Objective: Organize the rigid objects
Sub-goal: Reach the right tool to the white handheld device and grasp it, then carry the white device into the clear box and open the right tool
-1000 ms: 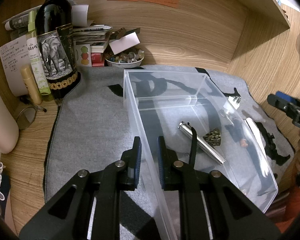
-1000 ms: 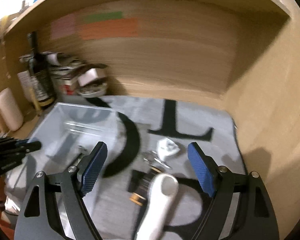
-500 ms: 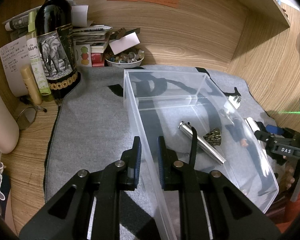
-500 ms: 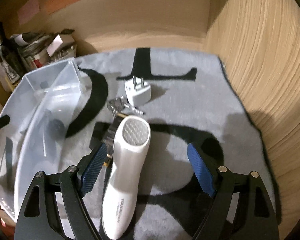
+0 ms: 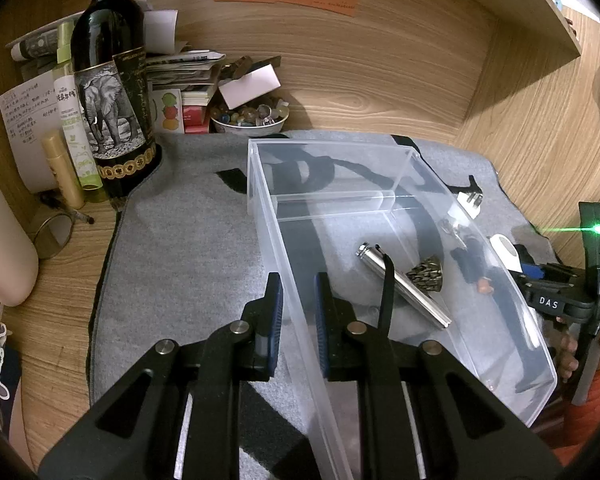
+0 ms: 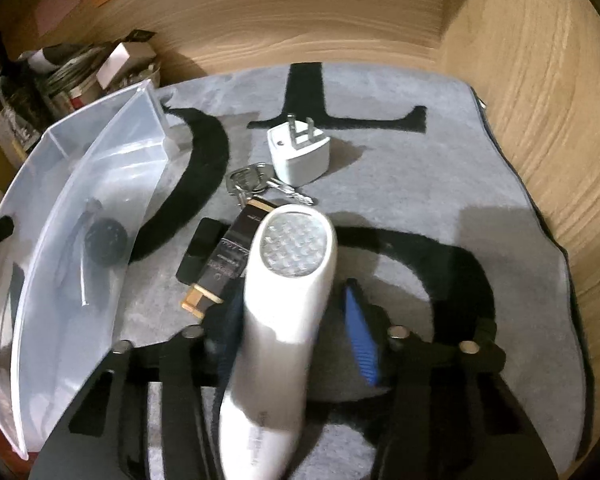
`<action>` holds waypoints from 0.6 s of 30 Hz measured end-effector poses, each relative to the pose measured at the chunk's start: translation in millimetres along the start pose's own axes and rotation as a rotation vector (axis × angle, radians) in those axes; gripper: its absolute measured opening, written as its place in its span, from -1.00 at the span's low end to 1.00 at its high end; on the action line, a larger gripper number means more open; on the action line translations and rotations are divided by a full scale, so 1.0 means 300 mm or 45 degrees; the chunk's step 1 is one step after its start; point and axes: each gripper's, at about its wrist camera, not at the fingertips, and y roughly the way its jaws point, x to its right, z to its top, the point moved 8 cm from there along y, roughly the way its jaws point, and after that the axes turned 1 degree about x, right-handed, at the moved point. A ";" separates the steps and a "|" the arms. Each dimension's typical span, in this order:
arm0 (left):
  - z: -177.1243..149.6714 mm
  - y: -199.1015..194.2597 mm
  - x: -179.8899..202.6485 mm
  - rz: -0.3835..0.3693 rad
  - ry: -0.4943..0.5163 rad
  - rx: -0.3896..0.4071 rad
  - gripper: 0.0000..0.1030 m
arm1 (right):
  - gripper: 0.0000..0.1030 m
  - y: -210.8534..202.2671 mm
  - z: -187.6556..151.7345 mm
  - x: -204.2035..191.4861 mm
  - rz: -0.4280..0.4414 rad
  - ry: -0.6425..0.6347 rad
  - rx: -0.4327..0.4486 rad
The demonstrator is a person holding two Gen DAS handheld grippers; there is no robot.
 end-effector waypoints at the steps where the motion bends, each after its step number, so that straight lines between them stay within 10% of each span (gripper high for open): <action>1: -0.001 -0.001 0.001 0.000 -0.001 0.000 -0.72 | -0.27 0.000 0.003 0.001 -0.005 0.000 0.003; 18: -0.001 -0.002 0.002 0.000 -0.002 0.001 -0.72 | -0.28 -0.091 0.102 0.016 -0.082 -0.022 0.159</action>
